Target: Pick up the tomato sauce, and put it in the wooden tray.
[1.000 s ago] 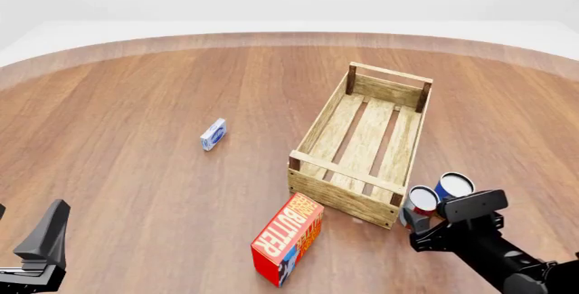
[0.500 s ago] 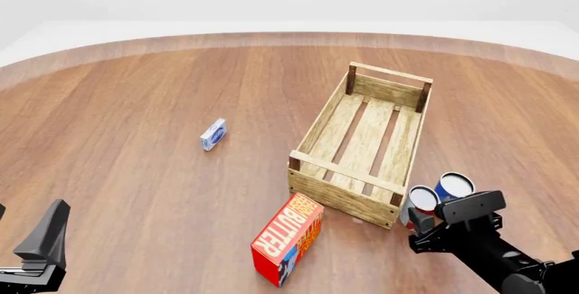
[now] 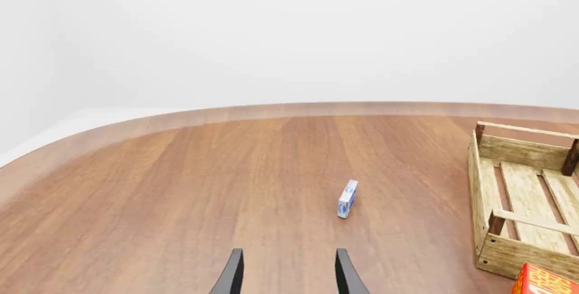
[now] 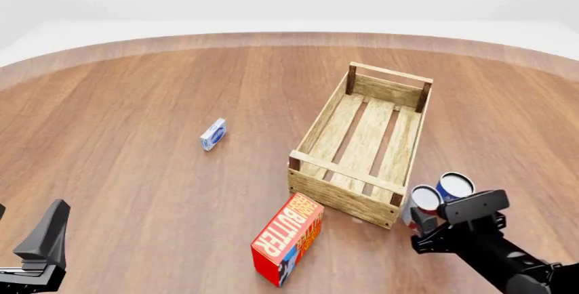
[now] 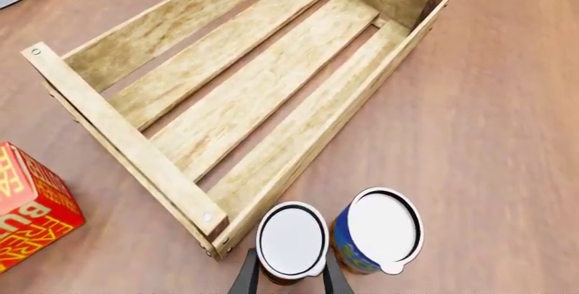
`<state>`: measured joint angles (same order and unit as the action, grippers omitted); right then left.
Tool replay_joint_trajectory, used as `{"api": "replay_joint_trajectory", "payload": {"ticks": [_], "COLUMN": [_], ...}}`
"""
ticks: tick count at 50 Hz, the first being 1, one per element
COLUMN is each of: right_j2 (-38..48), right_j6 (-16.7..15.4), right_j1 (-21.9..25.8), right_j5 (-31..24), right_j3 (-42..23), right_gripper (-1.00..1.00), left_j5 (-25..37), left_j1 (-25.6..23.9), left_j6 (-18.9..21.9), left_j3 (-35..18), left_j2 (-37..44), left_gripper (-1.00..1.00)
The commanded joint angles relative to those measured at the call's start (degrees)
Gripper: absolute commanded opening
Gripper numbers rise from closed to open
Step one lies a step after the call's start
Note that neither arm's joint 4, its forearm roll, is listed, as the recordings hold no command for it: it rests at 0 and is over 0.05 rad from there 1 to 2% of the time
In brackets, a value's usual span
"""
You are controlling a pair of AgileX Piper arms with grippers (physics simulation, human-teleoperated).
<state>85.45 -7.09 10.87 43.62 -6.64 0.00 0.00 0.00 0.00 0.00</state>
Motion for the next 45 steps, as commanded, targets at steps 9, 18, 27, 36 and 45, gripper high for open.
{"api": "replay_joint_trajectory", "payload": {"ticks": [9,18,27,36,45], "right_j2": [-7.4,-12.3,-18.3,-23.4,-27.3], "right_j6": [0.1,-0.1,-0.4,-0.1,-0.3], "right_j1": [-0.8,-1.1,-1.3,-1.2,-1.2], "right_j5": [-5.6,-9.4,-14.7,-20.0,-24.1], "right_j3": [0.5,0.8,0.5,-0.4,-1.3], "right_gripper": [-1.00,-1.00,-1.00,-1.00,-1.00], "left_j5": [0.0,0.0,0.0,0.0,0.0], "left_j1": [0.0,0.0,0.0,0.0,0.0], "left_j6": [0.0,0.0,0.0,0.0,0.0], "left_j3": [0.0,0.0,0.0,0.0,0.0], "left_j2": [0.0,0.0,0.0,0.0,0.0], "left_gripper": [1.00,1.00,1.00,1.00,1.00]}}
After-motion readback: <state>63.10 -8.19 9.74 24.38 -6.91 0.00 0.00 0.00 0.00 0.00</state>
